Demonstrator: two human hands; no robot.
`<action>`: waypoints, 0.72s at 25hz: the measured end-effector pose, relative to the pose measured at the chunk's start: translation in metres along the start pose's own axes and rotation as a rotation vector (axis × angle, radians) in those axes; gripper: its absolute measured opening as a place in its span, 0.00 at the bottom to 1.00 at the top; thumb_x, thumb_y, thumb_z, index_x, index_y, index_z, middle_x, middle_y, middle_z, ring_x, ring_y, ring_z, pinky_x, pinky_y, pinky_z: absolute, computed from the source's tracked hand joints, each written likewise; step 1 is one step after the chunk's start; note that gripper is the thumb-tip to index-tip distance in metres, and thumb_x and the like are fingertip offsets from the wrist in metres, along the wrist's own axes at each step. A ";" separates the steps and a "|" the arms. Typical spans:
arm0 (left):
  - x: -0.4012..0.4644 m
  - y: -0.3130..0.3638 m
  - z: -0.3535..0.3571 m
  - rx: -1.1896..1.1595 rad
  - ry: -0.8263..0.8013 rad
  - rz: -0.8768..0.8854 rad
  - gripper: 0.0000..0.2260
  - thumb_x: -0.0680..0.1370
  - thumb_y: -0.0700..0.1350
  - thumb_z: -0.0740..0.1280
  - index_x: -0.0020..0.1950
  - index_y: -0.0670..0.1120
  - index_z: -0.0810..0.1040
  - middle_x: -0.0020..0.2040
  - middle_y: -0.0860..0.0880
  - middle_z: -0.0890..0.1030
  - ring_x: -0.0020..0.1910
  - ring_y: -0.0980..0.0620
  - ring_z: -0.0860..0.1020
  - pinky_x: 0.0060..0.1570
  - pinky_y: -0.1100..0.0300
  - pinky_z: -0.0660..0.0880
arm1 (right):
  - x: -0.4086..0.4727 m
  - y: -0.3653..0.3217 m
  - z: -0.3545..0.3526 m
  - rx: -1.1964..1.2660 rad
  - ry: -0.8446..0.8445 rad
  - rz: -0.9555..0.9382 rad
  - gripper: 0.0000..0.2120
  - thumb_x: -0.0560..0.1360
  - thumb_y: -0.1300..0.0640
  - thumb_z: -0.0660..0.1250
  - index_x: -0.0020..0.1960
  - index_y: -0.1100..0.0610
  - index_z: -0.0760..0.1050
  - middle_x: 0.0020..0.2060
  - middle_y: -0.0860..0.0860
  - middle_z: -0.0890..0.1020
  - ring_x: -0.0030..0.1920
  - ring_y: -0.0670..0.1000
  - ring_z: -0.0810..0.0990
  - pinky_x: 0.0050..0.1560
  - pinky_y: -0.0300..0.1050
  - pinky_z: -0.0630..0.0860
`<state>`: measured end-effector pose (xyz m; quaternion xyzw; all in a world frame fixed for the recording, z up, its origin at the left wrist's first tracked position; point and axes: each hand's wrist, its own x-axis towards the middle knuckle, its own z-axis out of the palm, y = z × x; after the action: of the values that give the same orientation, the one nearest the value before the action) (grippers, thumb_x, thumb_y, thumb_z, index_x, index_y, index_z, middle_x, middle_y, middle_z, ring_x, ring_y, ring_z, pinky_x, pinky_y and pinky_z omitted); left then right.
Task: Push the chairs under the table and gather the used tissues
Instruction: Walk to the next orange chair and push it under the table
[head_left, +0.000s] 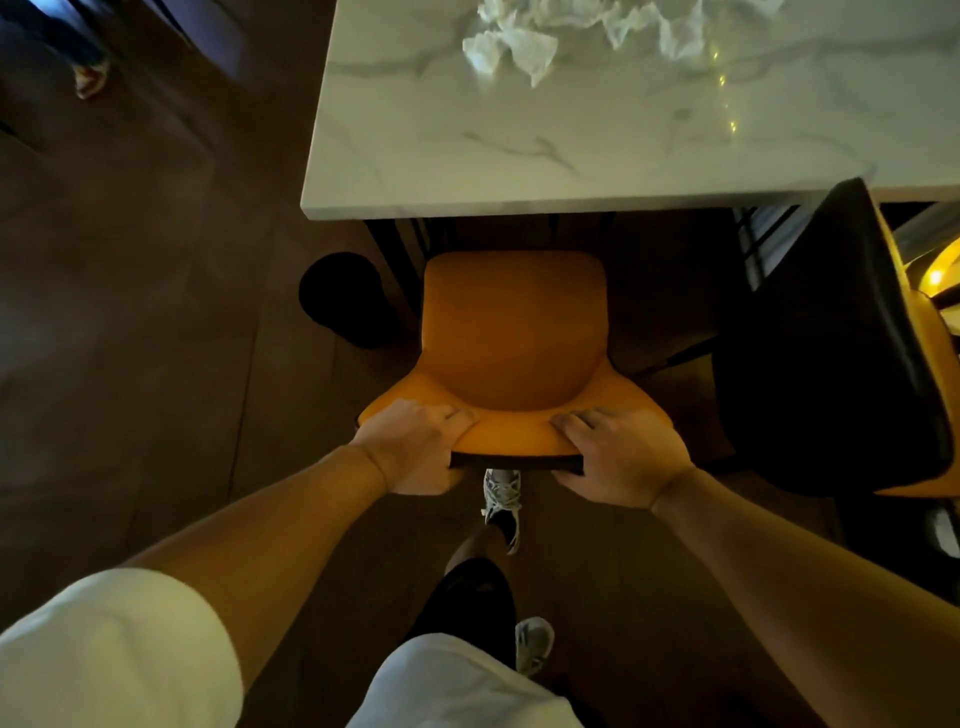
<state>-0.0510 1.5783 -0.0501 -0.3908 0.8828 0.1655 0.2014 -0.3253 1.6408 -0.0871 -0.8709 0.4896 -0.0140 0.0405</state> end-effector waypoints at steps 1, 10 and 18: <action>0.004 -0.002 -0.002 0.005 0.007 -0.002 0.33 0.80 0.61 0.61 0.82 0.53 0.54 0.73 0.51 0.72 0.62 0.47 0.76 0.59 0.53 0.73 | 0.004 0.004 0.000 0.003 0.013 0.000 0.31 0.71 0.34 0.69 0.61 0.57 0.78 0.45 0.52 0.86 0.41 0.53 0.84 0.34 0.44 0.79; 0.048 -0.029 -0.025 0.030 0.090 0.000 0.34 0.80 0.63 0.61 0.82 0.53 0.54 0.73 0.51 0.71 0.62 0.48 0.76 0.59 0.55 0.72 | 0.049 0.045 -0.005 -0.045 0.097 -0.005 0.29 0.66 0.37 0.76 0.57 0.57 0.81 0.41 0.51 0.86 0.37 0.52 0.84 0.31 0.43 0.77; 0.086 -0.061 -0.045 0.000 0.144 -0.007 0.33 0.79 0.62 0.64 0.80 0.53 0.59 0.72 0.51 0.73 0.62 0.48 0.77 0.61 0.53 0.74 | 0.095 0.079 -0.007 -0.047 0.127 -0.007 0.27 0.67 0.38 0.76 0.56 0.57 0.80 0.39 0.51 0.85 0.35 0.50 0.83 0.30 0.41 0.75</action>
<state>-0.0675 1.4650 -0.0611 -0.4050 0.8935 0.1364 0.1381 -0.3433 1.5190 -0.0884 -0.8708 0.4882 -0.0577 -0.0113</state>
